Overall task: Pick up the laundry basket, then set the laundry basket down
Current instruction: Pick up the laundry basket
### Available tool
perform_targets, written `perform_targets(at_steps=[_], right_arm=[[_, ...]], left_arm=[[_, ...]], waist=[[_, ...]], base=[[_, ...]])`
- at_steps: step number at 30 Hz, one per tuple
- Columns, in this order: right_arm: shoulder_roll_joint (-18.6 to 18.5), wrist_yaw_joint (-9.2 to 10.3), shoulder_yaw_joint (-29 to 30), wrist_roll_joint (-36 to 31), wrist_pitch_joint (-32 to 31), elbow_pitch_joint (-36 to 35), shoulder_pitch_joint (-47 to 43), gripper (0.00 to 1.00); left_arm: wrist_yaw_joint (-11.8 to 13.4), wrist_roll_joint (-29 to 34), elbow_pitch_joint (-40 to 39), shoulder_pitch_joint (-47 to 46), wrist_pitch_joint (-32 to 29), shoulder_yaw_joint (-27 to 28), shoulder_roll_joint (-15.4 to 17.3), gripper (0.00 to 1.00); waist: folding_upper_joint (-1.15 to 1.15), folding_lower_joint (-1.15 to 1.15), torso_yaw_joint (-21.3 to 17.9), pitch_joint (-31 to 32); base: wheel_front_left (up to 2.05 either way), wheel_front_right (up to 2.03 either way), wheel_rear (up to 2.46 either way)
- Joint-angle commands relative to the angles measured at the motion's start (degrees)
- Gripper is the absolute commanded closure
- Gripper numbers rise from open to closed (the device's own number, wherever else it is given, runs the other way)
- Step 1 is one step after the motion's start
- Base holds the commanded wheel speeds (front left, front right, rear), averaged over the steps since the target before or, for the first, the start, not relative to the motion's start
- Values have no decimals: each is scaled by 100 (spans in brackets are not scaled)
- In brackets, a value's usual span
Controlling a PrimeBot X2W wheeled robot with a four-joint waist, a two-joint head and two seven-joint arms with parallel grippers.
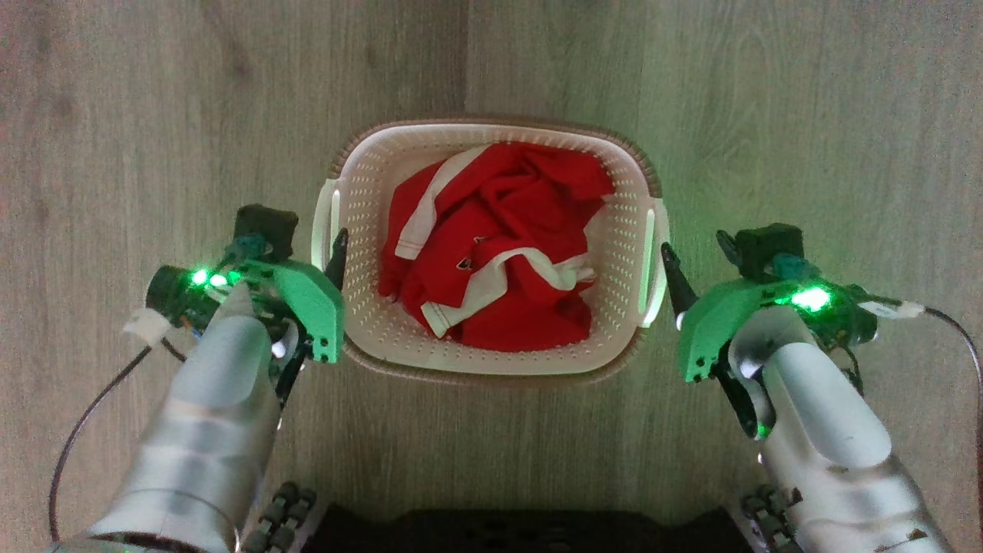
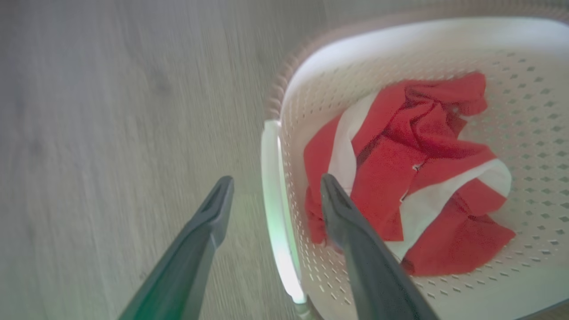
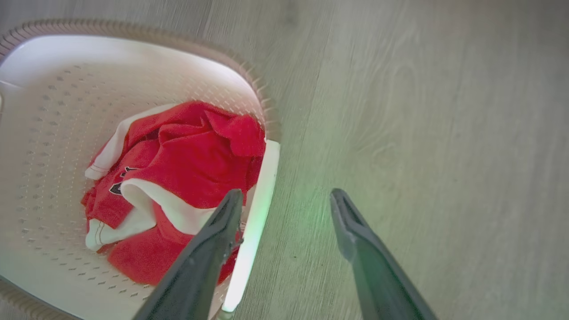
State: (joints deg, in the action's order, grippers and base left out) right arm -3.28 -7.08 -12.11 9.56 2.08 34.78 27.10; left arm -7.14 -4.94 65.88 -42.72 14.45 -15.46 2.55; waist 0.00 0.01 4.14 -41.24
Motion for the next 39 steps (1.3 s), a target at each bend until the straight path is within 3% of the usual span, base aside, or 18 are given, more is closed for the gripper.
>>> perform_targets(at_steps=[1,17,39], right_arm=[[40,-41,-195,43,-49,-80,-103,0],[40,-41,-81,-53,-317,-272,-98,0],[40,-41,10,-59,-708,-736,-427,0]], left_arm=[[-33,-103,49,32,55,66,114,0],[-35,-693,510,-366,55,-291,53,0],[-35,-1606,624,-555,55,-1210,33,0]], waist=[[0,-1,29,-84],[0,-1,144,-533],[0,-1,202,-729]], base=[[0,0,0],[0,0,0],[0,0,0]])
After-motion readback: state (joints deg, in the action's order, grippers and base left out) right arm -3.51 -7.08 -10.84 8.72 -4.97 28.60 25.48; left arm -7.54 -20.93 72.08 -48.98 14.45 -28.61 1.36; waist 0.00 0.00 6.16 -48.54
